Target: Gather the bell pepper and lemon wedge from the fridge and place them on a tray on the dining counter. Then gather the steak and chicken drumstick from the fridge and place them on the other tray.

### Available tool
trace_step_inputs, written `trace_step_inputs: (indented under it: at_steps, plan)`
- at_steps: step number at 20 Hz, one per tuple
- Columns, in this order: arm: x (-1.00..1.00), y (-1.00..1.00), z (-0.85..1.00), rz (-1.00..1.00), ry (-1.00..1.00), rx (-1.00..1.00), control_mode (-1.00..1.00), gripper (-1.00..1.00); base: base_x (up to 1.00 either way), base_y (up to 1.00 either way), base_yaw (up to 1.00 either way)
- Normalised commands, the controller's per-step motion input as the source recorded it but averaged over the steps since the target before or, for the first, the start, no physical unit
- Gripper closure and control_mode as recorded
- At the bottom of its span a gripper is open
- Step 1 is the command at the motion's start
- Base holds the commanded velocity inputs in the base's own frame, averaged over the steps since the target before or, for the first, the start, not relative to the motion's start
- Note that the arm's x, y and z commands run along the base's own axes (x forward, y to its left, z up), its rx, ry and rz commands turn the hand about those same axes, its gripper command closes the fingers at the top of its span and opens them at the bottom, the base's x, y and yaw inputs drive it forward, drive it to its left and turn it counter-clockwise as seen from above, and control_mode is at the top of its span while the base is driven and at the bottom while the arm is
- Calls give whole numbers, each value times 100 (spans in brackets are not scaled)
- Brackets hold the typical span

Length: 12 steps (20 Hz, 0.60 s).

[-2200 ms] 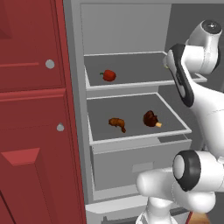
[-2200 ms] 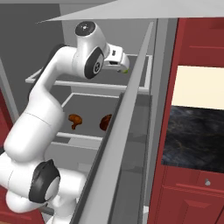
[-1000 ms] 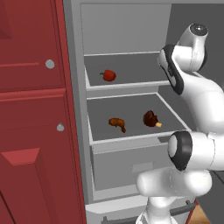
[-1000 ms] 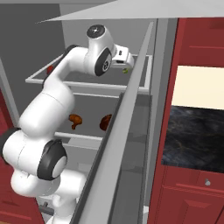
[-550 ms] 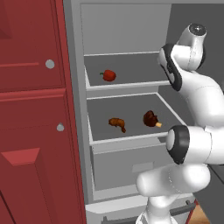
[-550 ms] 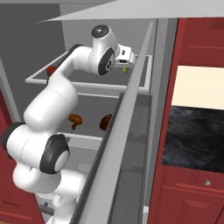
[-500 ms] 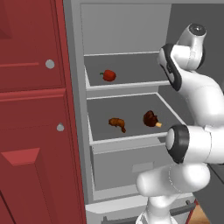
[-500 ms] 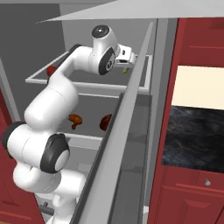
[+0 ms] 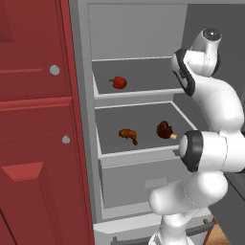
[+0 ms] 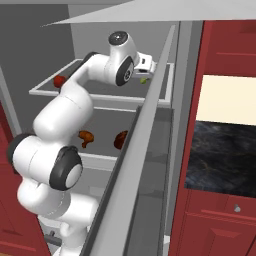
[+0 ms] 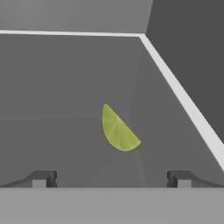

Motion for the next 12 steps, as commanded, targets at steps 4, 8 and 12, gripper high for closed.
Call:
trace_step_inputs:
  at_steps: [4,8,12]
  plan:
    - [24,-8,-7,1,0,0,-100,-100,0,0,0]
    - [23,-6,-6,0,0,0,-100,-100,0,0,0]
    - [27,-3,-6,0,0,0,-100,-100,0,0,0]
